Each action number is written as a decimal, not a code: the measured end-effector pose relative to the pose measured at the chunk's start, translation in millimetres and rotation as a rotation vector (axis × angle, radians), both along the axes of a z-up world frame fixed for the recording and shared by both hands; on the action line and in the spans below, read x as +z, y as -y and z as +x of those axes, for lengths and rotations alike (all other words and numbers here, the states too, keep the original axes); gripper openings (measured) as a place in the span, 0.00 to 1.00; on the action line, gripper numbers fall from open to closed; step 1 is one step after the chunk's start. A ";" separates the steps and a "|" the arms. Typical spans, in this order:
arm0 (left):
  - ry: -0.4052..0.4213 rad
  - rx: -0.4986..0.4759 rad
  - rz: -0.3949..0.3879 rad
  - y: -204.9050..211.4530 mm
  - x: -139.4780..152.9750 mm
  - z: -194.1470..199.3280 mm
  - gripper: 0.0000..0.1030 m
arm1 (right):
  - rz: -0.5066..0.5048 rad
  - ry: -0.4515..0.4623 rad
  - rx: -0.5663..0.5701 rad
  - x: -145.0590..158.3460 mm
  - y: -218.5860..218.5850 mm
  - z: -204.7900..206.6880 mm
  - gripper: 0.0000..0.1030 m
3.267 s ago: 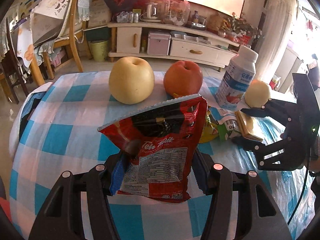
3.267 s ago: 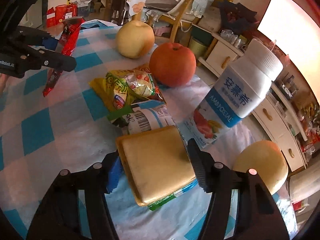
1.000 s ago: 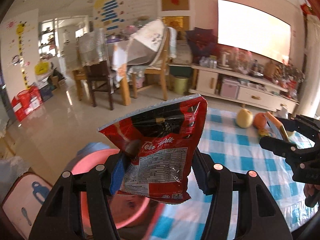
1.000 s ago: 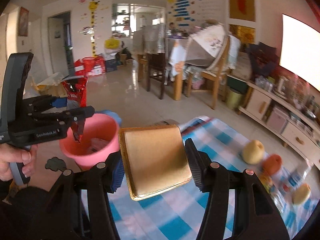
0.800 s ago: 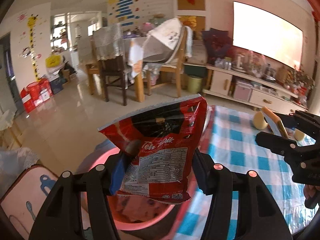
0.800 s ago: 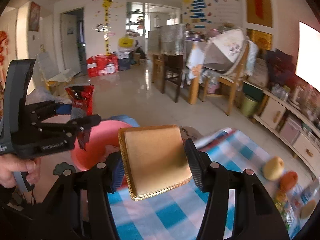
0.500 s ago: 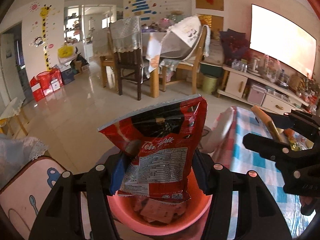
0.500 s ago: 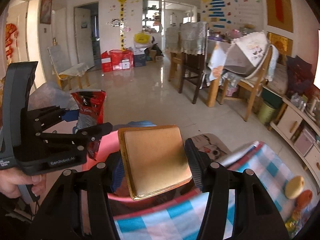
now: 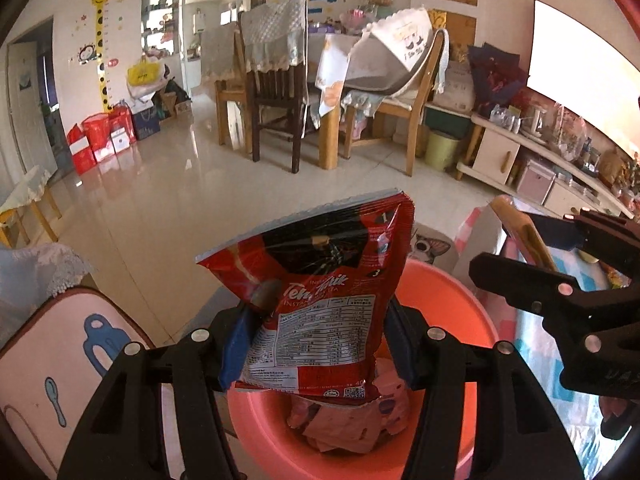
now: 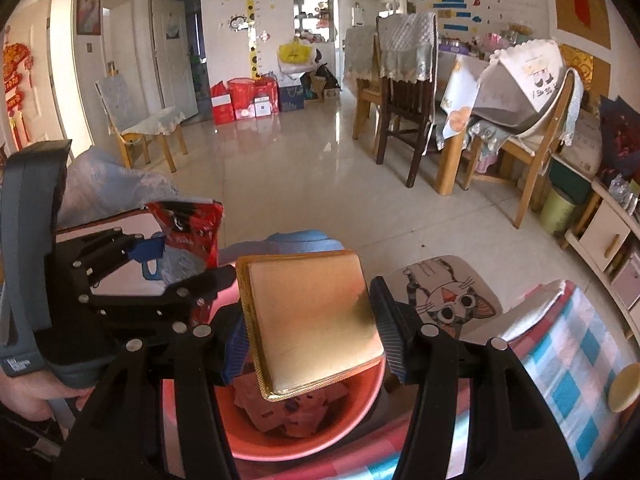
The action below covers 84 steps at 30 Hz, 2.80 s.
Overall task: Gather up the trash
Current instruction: 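Open both grippers to drop the red bag and yellow block into the bucket, then move both tools back over the table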
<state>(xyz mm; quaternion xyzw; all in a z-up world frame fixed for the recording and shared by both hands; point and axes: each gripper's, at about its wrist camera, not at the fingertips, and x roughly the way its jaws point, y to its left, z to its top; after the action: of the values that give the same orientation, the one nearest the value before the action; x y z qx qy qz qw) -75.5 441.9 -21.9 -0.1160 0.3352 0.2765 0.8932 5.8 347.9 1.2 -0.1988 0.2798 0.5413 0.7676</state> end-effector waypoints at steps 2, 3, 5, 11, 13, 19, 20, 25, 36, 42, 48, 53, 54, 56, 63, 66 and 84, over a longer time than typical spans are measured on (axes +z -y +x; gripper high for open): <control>-0.013 -0.001 -0.006 -3.0 -7.7 3.8 0.57 | -0.009 -0.011 0.005 -6.7 -5.1 1.8 0.55; -0.021 -0.002 -0.008 -4.3 -11.9 5.6 0.57 | -0.013 -0.016 0.007 -9.6 -7.2 3.0 0.55; -0.030 -0.005 -0.009 -5.7 -17.7 8.0 0.57 | -0.023 -0.020 0.011 -14.9 -11.3 4.1 0.55; -0.046 -0.014 -0.016 -6.4 -24.0 16.1 0.57 | -0.031 -0.036 0.016 -24.7 -16.7 10.8 0.55; -0.042 -0.017 -0.018 -6.5 -23.6 17.8 0.57 | -0.030 -0.043 0.018 -25.8 -17.3 12.3 0.55; -0.057 -0.019 -0.008 -3.7 -25.7 23.4 0.75 | -0.007 -0.061 0.006 -24.1 -16.8 18.3 0.83; -0.048 -0.011 0.006 -3.2 -24.2 21.2 0.80 | -0.004 -0.060 0.002 -23.3 -16.5 18.5 0.85; -0.036 0.004 0.067 2.6 -10.3 20.2 0.87 | 0.021 -0.060 -0.024 -15.0 -9.0 24.0 0.88; 0.002 -0.029 0.100 29.5 26.5 12.6 0.87 | 0.139 -0.062 -0.126 33.3 64.9 34.1 0.89; 0.037 -0.076 0.096 56.4 51.7 10.3 0.87 | 0.194 -0.009 -0.214 62.8 143.7 33.5 0.90; 0.055 -0.143 0.114 100.2 70.3 19.8 0.88 | 0.192 0.056 -0.331 69.6 240.4 31.1 0.91; 0.060 -0.211 0.112 143.3 76.5 37.0 0.89 | 0.124 0.120 -0.407 54.1 318.9 17.3 0.91; 0.059 -0.231 0.108 155.0 75.8 43.3 0.90 | 0.111 0.125 -0.423 50.7 331.9 16.5 0.91; 0.052 -0.278 0.103 181.2 71.0 58.0 0.90 | 0.084 0.139 -0.466 39.9 364.4 14.4 0.91; 0.019 -0.471 0.033 279.3 34.0 113.5 0.90 | 0.052 0.137 -0.648 8.2 479.0 25.6 0.91; 0.000 -0.564 0.043 326.4 17.1 141.1 0.90 | 0.048 0.121 -0.715 -5.5 515.1 37.3 0.92; -0.060 -0.702 -0.008 471.5 -50.0 310.6 0.90 | -0.049 0.102 -0.650 -74.1 550.5 147.3 0.92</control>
<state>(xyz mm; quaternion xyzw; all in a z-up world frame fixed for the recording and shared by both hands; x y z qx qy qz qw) 235.1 -29.7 -71.9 0.0110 0.3818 -0.0455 0.9230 153.1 -202.6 -72.9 -0.1442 0.3029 0.2504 0.9081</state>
